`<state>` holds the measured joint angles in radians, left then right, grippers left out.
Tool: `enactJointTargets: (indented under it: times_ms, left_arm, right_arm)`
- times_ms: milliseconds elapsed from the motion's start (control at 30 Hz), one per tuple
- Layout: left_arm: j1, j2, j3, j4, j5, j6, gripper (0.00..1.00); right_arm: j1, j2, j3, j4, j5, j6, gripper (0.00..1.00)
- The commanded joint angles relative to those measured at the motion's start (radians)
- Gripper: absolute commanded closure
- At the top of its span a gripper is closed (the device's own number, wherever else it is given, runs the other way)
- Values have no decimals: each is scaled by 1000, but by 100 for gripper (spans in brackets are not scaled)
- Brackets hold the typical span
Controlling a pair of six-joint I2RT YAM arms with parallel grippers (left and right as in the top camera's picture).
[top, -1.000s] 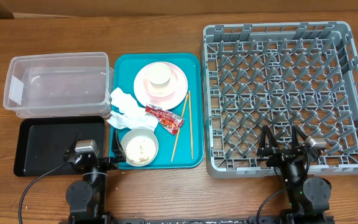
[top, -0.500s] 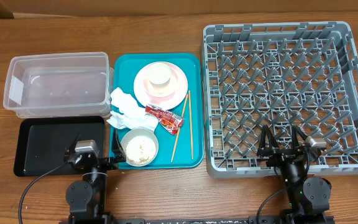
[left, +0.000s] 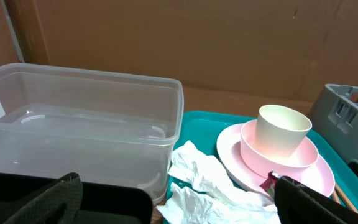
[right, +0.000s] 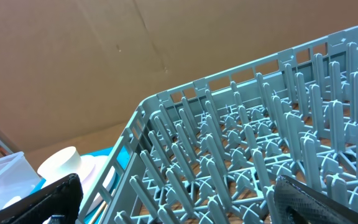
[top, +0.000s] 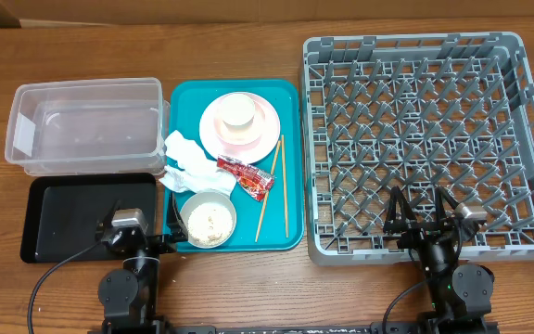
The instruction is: Sort waste into correct bins and load items into the dishwasher
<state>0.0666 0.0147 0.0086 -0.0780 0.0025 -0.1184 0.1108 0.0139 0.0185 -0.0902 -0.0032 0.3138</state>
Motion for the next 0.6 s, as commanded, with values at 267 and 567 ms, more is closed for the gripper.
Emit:
enactJointTargets:
  times_ms: [267, 567]
  left_arm:
    - [-3, -10, -4, 87, -23, 29, 0]
    - [-2, -10, 5, 229, 175, 25, 0]
  right_arm:
    - [-8, -7, -10, 6, -6, -3, 0]
    - [-8, -7, -10, 6, -6, -4, 0]
